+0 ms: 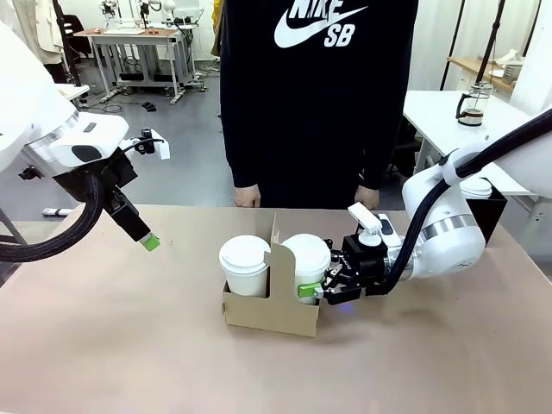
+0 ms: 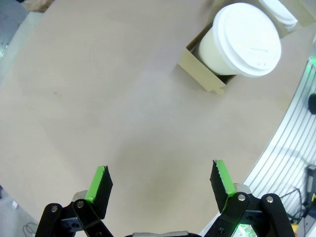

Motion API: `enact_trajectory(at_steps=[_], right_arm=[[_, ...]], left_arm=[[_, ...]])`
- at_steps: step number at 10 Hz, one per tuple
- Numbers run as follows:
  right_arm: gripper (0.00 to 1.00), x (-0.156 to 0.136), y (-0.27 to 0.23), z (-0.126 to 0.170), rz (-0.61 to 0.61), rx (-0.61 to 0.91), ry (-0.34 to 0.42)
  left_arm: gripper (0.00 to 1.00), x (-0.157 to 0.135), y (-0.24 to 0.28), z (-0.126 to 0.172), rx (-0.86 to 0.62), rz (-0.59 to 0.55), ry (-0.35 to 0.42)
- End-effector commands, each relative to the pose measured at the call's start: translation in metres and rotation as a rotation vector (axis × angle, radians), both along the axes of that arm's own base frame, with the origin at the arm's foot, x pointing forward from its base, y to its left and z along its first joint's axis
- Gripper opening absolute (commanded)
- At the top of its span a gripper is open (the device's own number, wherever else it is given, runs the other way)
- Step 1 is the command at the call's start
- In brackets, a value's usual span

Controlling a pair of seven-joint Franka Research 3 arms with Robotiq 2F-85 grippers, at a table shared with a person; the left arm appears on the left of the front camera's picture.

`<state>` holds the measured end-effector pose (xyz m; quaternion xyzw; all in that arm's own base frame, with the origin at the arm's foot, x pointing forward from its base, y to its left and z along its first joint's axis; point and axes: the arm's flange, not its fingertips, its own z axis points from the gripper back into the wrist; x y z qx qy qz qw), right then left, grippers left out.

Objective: Pour a drink into a cup and package it in a carrier.
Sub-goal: Insert the held 600 ml Paper Cup into the Cup Carrier.

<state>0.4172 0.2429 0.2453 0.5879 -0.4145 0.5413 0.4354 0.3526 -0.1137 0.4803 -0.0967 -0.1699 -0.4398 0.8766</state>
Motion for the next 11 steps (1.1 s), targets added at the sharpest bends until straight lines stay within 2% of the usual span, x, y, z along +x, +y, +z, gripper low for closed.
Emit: enact_trajectory(at_steps=[1, 6, 9, 10, 11], right_arm=[[1.0, -0.004, -0.007, 0.009, -0.001, -0.066, -0.044], [1.0, -0.009, -0.054, 0.014, -0.055, -0.14, 0.018], [1.0, -0.008, -0.102, 0.03, -0.24, -0.146, 0.038], [1.0, -0.013, -0.118, 0.037, -0.313, -0.17, 0.06], [1.0, -0.022, -0.134, 0.045, -0.391, -0.235, 0.117]], left_arm=[[1.0, 0.0, -0.001, 0.0, 0.002, 0.002, -0.002], [1.0, 0.0, -0.001, 0.0, 0.002, 0.002, -0.002], [1.0, 0.0, -0.001, 0.0, 0.002, 0.002, -0.002], [1.0, 0.0, -0.001, 0.0, 0.002, 0.002, -0.002], [1.0, 0.0, -0.001, 0.0, 0.002, 0.002, -0.002]])
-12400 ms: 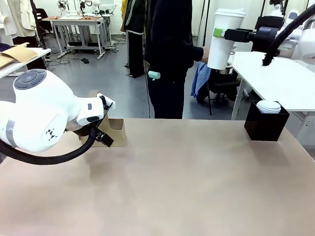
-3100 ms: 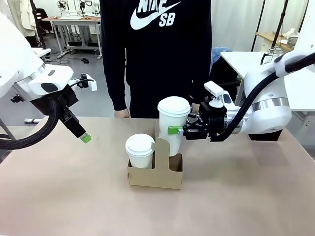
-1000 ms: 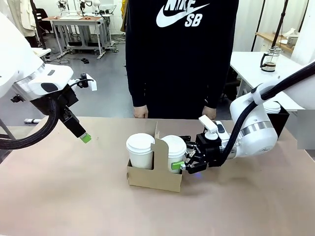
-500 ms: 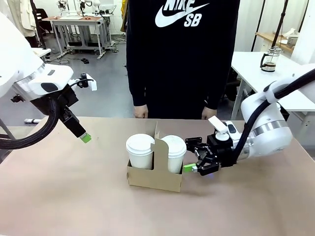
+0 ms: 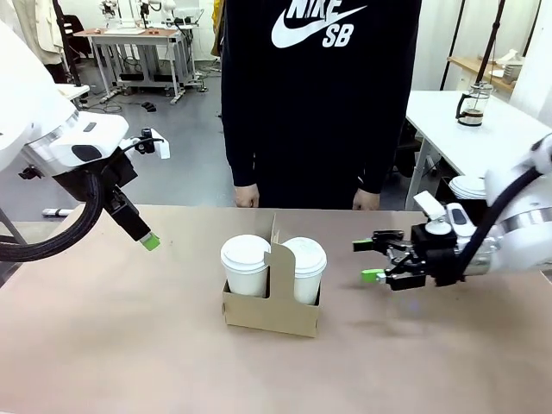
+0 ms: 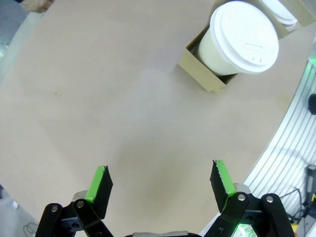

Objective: Pour a drink into a cup and package it in a carrier.
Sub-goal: Insert the held 600 ml Paper Cup into the Cup Carrier.

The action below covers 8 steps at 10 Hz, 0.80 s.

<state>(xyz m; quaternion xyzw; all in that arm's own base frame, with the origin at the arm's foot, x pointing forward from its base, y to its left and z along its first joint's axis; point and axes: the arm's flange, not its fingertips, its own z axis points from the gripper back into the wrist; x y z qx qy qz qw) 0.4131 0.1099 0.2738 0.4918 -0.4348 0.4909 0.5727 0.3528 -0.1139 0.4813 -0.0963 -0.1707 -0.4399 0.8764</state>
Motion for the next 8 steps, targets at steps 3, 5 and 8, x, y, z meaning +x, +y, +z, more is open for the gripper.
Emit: enact_trajectory(at_steps=[3, 5, 8], right_arm=[[1.0, -0.065, -0.051, 0.059, -0.386, -0.247, 0.255], [1.0, -0.092, -0.078, 0.082, -0.519, -0.33, 0.318], [1.0, -0.109, -0.093, 0.092, -0.646, -0.446, 0.387]], left_arm=[[1.0, 0.0, -0.001, -0.001, 0.003, 0.002, 0.0], [1.0, 0.0, -0.001, -0.001, 0.003, 0.002, 0.0], [1.0, 0.0, -0.001, -0.001, 0.003, 0.002, 0.0]])
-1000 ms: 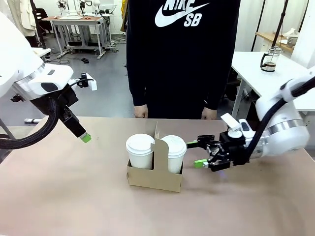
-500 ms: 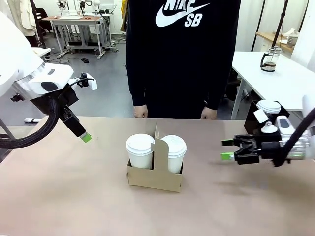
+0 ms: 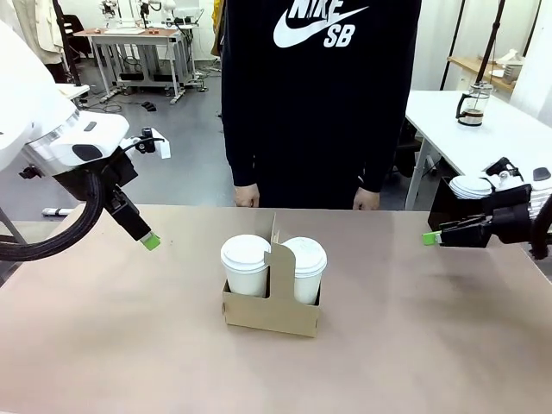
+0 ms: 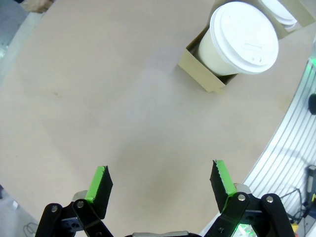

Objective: Pour a drink into a cup and package it in a carrier.
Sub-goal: Insert the held 600 ml Paper Cup into the Cup Carrier.

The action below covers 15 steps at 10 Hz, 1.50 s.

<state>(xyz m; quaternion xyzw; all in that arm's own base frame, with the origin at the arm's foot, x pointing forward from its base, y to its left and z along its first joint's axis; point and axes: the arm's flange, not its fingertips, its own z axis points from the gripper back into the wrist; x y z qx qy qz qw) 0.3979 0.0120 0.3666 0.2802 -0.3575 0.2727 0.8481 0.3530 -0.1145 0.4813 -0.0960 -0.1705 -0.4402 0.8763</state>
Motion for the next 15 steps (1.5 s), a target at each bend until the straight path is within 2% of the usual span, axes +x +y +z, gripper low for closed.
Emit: enact_trajectory(at_steps=[1, 3, 4, 15], right_arm=[[1.0, -0.096, 0.003, -0.001, -0.021, -0.032, 0.059], [1.0, -0.095, 0.004, -0.004, -0.07, -0.096, 0.103], [1.0, 0.0, -0.001, 0.003, -0.016, -0.031, 0.038], [1.0, 0.0, -0.001, 0.003, -0.016, -0.031, 0.038]], left_arm=[[1.0, -0.001, 0.0, -0.001, 0.002, 0.003, 0.0], [1.0, -0.001, 0.0, -0.001, 0.002, 0.003, 0.0], [1.0, -0.001, 0.0, -0.001, 0.002, 0.003, 0.0], [1.0, -0.001, 0.0, -0.001, 0.002, 0.003, 0.0]])
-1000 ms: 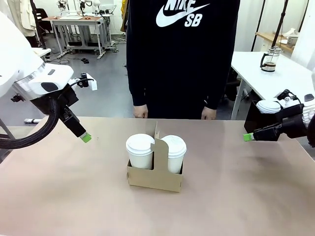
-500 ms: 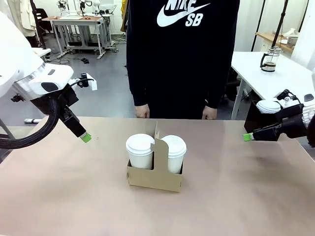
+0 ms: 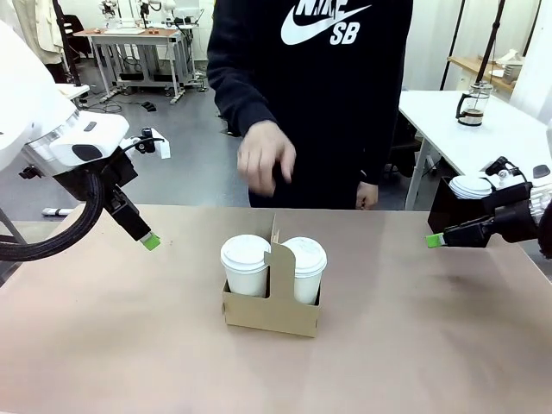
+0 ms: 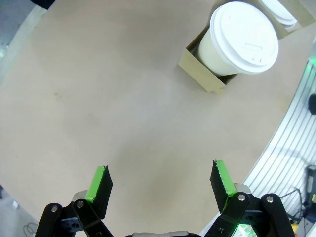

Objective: Pour a drink into a cup and package it in a carrier.
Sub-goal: Insert the held 600 ml Paper Cup into the Cup Carrier.

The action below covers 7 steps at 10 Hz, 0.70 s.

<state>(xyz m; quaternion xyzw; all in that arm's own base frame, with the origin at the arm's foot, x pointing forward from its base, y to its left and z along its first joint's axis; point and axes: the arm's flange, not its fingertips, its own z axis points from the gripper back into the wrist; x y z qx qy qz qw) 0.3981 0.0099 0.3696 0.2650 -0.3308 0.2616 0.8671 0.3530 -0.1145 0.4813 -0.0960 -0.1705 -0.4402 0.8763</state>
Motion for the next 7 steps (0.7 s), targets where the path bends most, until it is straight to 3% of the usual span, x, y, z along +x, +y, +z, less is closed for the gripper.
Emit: enact_trajectory(at_steps=[1, 7], right_arm=[[1.0, -0.0002, 0.0008, -0.0002, 0.009, 0.012, -0.019], [1.0, -0.0002, 0.0008, -0.0002, 0.009, 0.012, -0.019]], left_arm=[[1.0, -0.0006, -0.0003, -0.0013, 0.002, 0.003, 0.0], [1.0, -0.0006, -0.0003, -0.0013, 0.002, 0.003, 0.0]])
